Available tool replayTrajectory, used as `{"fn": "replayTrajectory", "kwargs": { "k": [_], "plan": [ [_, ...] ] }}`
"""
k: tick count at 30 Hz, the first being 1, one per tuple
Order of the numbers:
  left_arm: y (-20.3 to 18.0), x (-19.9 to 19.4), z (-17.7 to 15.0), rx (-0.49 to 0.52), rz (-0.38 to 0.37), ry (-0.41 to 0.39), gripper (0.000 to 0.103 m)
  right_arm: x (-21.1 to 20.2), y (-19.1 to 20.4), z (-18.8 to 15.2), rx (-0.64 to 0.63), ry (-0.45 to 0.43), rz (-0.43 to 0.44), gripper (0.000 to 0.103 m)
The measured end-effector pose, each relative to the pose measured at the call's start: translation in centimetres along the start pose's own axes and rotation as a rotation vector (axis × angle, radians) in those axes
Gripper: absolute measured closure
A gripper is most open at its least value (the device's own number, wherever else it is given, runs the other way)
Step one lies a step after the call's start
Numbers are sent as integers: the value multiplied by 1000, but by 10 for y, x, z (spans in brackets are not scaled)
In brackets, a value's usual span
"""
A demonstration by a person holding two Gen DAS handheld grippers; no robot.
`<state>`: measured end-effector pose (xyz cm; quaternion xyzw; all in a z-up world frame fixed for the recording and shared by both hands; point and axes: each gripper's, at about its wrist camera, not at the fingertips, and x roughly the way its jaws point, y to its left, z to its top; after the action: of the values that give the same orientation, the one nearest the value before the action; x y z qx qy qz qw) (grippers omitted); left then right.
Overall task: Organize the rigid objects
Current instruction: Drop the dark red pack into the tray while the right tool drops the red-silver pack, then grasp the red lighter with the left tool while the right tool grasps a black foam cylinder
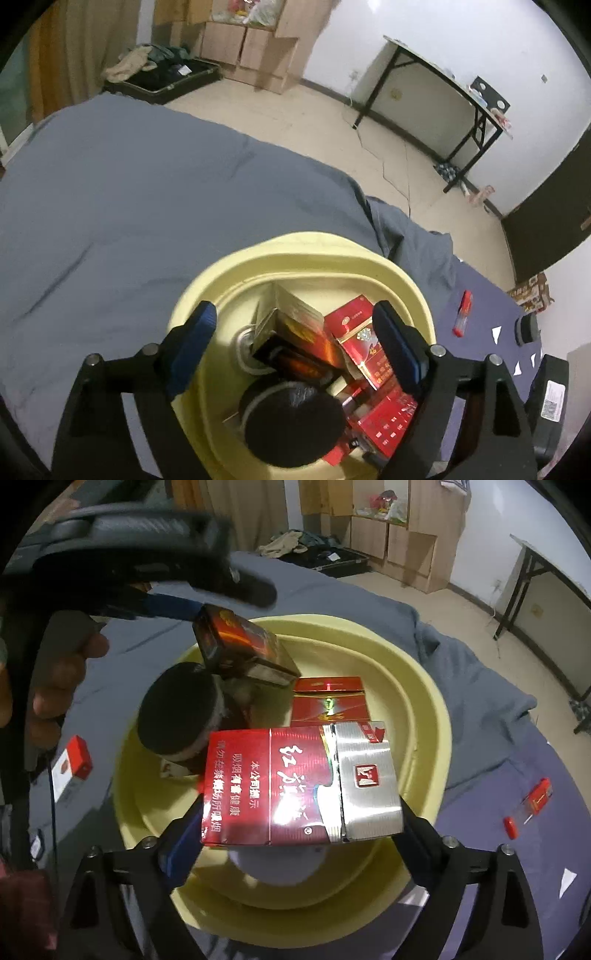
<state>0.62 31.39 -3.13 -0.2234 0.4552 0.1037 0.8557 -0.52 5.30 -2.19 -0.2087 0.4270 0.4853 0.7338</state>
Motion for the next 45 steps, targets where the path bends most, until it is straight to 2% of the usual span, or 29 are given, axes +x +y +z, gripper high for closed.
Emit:
{"fn": "replayTrajectory", "kwargs": {
  "k": [2, 5, 8, 11, 13, 17, 21, 25, 27, 30, 33, 35, 39, 41, 42, 43, 45],
  "plan": [
    [3, -10, 2, -8, 9, -7, 1, -6, 5, 2, -6, -10, 4, 0],
    [-3, -22, 6, 14, 27, 5, 0, -23, 9, 5, -23, -9, 5, 0],
    [-26, -40, 11, 83, 45, -16, 0, -52, 0, 5, -1, -52, -10, 0],
    [-70, -50, 13, 163, 10, -28, 0, -93, -40, -4, 98, -131, -65, 0],
    [-104, -46, 10, 232, -8, -15, 0, -124, -89, -24, 215, -182, -143, 0],
    [-180, -14, -3, 377, -9, 44, 0, -166, -187, -92, 432, -222, -366, 0],
    [-245, 37, -17, 481, -31, 111, 0, -187, -259, -168, 567, -212, -490, 0],
    [-277, 80, -27, 531, -23, 143, 2, -184, -298, -206, 647, -199, -521, 0],
    [-284, 99, -33, 528, -14, 177, 3, -174, -312, -209, 650, -216, -491, 0],
    [-287, 117, -38, 522, -20, 200, 5, -159, -317, -210, 589, -244, -443, 0],
    [-289, 137, -43, 537, 2, 218, 17, -139, -323, -205, 555, -235, -425, 0],
    [-291, 148, -44, 544, -14, 243, 31, -127, -328, -201, 537, -228, -431, 0],
    [-296, 161, -48, 558, 15, 242, 39, -111, -339, -200, 546, -226, -451, 0],
    [-298, 161, -51, 563, 16, 214, 58, -105, -347, -198, 563, -236, -434, 8],
    [-297, 161, -52, 552, 6, 206, 67, -96, -350, -197, 565, -226, -451, 19],
    [-297, 161, -52, 536, -5, 196, 79, -95, -352, -198, 566, -217, -467, 34],
    [-297, 156, -53, 511, -5, 171, 79, -93, -356, -199, 566, -224, -465, 35]
  ]
}}
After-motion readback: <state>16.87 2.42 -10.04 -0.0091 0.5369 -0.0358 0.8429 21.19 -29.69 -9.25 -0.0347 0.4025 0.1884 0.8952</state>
